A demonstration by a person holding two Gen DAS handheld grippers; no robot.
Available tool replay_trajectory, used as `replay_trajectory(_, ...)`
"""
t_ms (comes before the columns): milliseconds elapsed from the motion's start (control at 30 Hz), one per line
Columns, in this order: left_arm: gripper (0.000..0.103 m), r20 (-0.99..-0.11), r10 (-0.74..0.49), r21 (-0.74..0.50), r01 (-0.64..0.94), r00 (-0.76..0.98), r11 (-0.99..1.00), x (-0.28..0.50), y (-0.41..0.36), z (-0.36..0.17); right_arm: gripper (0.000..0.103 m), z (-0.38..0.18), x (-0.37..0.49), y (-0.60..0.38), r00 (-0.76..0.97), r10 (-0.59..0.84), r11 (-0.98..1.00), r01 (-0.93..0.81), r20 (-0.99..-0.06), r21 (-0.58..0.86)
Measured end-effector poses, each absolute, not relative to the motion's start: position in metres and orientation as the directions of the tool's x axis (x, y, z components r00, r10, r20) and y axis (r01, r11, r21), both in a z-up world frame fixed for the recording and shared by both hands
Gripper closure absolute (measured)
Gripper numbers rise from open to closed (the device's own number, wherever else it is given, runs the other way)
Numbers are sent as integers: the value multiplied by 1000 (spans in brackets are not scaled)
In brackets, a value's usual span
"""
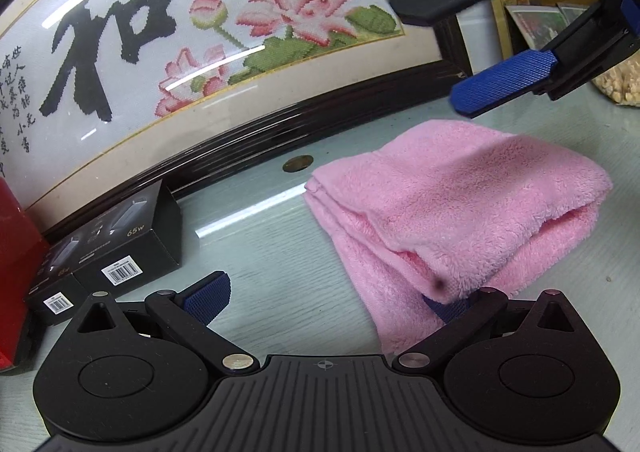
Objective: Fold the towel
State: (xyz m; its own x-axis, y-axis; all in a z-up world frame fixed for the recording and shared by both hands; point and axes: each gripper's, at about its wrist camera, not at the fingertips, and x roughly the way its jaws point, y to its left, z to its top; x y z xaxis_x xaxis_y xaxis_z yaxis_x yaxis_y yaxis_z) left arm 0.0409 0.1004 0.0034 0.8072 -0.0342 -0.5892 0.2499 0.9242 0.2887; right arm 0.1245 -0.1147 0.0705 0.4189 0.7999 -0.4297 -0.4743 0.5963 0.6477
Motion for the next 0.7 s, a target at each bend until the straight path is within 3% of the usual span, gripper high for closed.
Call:
replay_trajectory(267, 0, -587, -59, 300, 285, 807, 911, 33, 110, 5, 29, 58, 119, -118, 411, 757, 653, -492, -508, 575)
replay_trajectory(400, 0, -587, -65, 299, 291, 807, 909, 33, 112, 5, 26, 67, 90, -111, 579, 593, 785, -569, -560, 243)
replay_trajectory(467, 0, -587, -67, 298, 293, 807, 908, 33, 113, 5, 26, 61, 71, -97, 643, 506, 787, -617, -575, 2)
replay_trajectory(700, 0, -599, -76, 277, 295, 797, 914, 34, 119, 6, 25, 53, 32, -73, 600, 593, 606, -772, -537, -194)
